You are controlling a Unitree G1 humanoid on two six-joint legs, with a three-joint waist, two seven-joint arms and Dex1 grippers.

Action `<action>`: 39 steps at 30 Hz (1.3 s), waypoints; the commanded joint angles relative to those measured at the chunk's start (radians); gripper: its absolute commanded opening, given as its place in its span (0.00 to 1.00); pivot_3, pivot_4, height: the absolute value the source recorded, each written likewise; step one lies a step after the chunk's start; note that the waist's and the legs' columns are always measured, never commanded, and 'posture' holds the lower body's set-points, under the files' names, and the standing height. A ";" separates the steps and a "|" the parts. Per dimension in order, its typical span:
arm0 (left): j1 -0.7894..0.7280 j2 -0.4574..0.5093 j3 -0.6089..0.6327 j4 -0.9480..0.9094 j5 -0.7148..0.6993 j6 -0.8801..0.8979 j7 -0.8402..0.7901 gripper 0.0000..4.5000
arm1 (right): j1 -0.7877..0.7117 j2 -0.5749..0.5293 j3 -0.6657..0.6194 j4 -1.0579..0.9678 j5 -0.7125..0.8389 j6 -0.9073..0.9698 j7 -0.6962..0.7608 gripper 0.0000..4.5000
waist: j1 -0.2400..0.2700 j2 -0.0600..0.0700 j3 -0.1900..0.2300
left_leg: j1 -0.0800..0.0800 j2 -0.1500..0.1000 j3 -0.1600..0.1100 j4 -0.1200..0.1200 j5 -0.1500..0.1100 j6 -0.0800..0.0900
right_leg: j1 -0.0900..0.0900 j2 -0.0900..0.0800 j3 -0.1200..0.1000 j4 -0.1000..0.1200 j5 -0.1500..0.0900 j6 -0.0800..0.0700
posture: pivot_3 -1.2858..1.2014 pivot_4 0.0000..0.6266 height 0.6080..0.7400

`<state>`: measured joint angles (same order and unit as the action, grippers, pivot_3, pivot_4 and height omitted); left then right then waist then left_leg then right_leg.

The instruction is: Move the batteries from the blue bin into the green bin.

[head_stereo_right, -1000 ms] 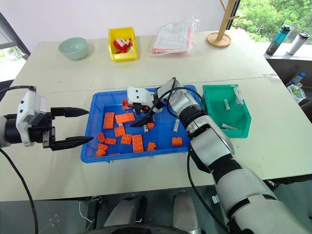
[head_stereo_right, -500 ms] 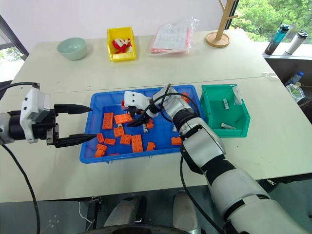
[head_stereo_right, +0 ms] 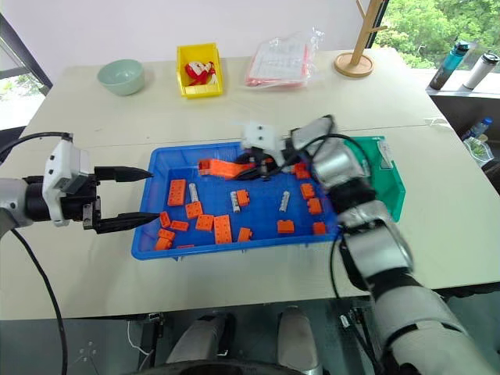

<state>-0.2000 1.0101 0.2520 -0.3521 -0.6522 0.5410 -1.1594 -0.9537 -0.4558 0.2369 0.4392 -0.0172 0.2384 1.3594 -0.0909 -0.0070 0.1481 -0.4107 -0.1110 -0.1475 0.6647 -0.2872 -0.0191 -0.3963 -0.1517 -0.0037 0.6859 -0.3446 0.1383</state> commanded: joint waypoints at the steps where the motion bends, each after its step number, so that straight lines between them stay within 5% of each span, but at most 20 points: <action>1: -0.025 -0.005 0.000 0.011 0.004 -0.023 -0.008 1.00 | 0.052 -0.076 -0.067 -0.158 0.049 0.114 -0.028 0.25 | 0.000 0.000 0.000 | 0.000 0.000 0.001 0.000 0.000 0.000 | 0.000 0.000 0.000 0.000 0.000 0.000 | 0.52 0.24 0.84; 3: -0.036 -0.010 -0.008 0.024 0.010 -0.029 -0.011 1.00 | 0.084 -0.101 -0.075 -0.195 0.059 0.153 -0.053 0.25 | -0.004 0.000 0.000 | 0.000 0.001 0.002 -0.001 0.000 0.000 | 0.000 0.000 0.000 0.000 0.000 0.000 | 0.52 0.24 0.84; 10: -0.068 -0.017 -0.014 0.057 0.017 -0.039 -0.011 1.00 | 0.062 -0.068 -0.027 -0.208 0.031 0.165 -0.148 0.96 | -0.004 0.000 0.000 | 0.000 0.003 0.005 -0.001 0.000 0.000 | -0.002 0.000 0.000 -0.001 0.000 0.000 | 0.52 0.24 0.84; 26: 0.121 0.024 0.176 0.044 0.010 -0.024 -0.001 1.00 | -0.109 0.360 0.156 -0.022 -0.034 0.441 -0.429 0.96 | -0.003 0.000 0.000 | 0.000 0.002 0.001 -0.001 0.000 0.000 | -0.001 0.001 0.000 0.000 0.000 0.000 | 0.52 0.24 0.84; 39: 0.123 0.009 0.167 0.027 0.006 -0.027 0.014 1.00 | -0.103 0.481 0.115 -0.035 0.037 0.733 -0.568 0.96 | -0.009 0.000 0.000 | 0.000 0.001 -0.001 -0.002 0.000 0.000 | -0.001 0.001 0.000 0.001 0.000 0.000 | 0.52 0.24 0.84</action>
<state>-0.0707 1.0165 0.4068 -0.3011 -0.6413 0.5218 -1.1488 -1.0303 0.0098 0.3617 0.4354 0.0035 0.9656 0.8002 -0.0994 -0.0069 0.1480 -0.4104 -0.1101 -0.1482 0.6632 -0.2873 -0.0192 -0.3977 -0.1511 -0.0032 0.6874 -0.3446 0.1383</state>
